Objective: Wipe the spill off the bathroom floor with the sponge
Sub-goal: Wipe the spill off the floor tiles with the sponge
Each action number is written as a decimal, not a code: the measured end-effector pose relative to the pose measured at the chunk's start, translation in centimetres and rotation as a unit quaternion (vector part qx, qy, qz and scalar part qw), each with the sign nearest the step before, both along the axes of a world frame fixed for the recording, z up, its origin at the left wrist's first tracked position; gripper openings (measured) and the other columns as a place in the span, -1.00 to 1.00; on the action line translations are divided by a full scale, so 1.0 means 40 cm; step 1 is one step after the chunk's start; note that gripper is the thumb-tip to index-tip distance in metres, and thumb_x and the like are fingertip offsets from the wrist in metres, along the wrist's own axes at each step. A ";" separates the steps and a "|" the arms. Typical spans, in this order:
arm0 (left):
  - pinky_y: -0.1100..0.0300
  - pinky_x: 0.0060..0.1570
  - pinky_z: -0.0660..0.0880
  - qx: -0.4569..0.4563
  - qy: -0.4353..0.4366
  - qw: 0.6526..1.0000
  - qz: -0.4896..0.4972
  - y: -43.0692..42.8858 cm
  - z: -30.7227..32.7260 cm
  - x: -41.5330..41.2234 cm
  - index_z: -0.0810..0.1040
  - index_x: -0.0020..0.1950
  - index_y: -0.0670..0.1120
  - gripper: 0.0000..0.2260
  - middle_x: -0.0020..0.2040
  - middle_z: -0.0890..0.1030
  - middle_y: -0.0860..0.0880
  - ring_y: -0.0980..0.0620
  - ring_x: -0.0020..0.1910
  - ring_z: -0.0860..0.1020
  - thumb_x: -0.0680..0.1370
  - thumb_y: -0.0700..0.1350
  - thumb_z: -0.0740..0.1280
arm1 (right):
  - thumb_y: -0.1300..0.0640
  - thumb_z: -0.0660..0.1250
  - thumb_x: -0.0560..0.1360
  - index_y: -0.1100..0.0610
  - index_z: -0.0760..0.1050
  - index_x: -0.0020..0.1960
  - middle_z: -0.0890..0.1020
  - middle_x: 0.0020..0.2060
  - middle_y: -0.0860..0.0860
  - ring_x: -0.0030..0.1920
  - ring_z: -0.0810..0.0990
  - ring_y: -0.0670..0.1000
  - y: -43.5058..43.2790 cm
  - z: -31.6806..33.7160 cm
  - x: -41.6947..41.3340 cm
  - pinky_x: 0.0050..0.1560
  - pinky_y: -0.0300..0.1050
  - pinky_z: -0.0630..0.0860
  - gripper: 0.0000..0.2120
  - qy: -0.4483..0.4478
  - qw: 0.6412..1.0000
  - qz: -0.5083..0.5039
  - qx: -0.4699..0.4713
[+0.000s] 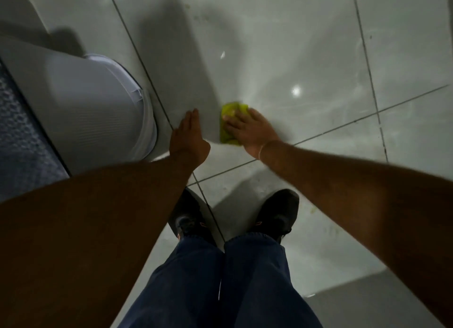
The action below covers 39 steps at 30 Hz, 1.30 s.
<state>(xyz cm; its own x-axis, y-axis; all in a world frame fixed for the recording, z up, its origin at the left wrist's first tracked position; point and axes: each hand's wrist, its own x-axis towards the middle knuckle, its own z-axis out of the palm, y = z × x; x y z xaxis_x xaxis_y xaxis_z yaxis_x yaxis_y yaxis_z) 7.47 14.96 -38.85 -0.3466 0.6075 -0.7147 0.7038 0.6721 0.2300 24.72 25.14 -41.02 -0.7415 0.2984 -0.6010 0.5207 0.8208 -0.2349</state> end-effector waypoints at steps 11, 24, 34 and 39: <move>-0.04 0.60 0.09 0.000 -0.004 1.000 -0.015 -0.034 0.016 0.032 -0.03 0.68 -0.03 -0.22 0.69 0.01 -0.05 -0.14 0.63 0.15 0.51 -0.20 0.24 | 0.18 0.12 0.68 0.16 0.11 0.63 0.12 0.65 0.13 0.64 0.07 0.24 0.061 -0.014 -0.042 0.61 0.17 0.09 -0.46 -0.028 0.990 -0.141 0.005; -0.02 0.61 0.09 -0.020 -0.015 1.000 0.007 -0.064 -0.022 0.117 -0.03 0.68 0.00 -0.26 0.69 0.01 0.00 -0.14 0.61 0.18 0.52 -0.19 0.18 | 0.23 0.30 0.58 0.11 -0.02 0.66 -0.03 0.67 0.13 0.66 -0.03 0.22 0.208 -0.031 0.308 0.61 0.11 0.12 -0.23 -0.027 0.884 -0.464 0.038; -0.06 0.62 0.05 -0.042 0.007 0.999 -0.006 -0.064 -0.001 0.092 -0.14 0.68 -0.02 -0.22 0.70 -0.12 -0.02 -0.18 0.64 0.11 0.55 -0.14 0.21 | 0.25 0.23 0.58 0.09 0.16 0.63 0.09 0.65 0.11 0.65 0.01 0.26 -0.012 -0.067 0.080 0.61 0.14 0.12 -0.36 0.073 0.943 -0.323 -0.029; -0.04 0.64 -0.04 -0.123 0.017 0.991 -0.046 -0.125 0.031 0.077 -0.26 0.66 -0.08 -0.12 0.68 -0.25 -0.06 -0.06 0.68 -0.11 0.55 -0.07 0.29 | 0.18 0.18 0.63 -0.08 0.03 0.65 0.00 0.67 -0.09 0.67 -0.04 0.10 -0.299 -0.056 -0.068 0.60 0.19 0.11 -0.35 0.024 0.989 -0.122 -0.081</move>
<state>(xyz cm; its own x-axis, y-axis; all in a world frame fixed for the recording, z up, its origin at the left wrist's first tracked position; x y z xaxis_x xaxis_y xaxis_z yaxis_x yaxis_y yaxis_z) 10.56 9.97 -37.60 -0.3249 0.4458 -0.8341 0.7694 0.6375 0.0410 21.99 13.18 -43.24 -0.6882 0.3742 -0.6215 0.6836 0.6214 -0.3828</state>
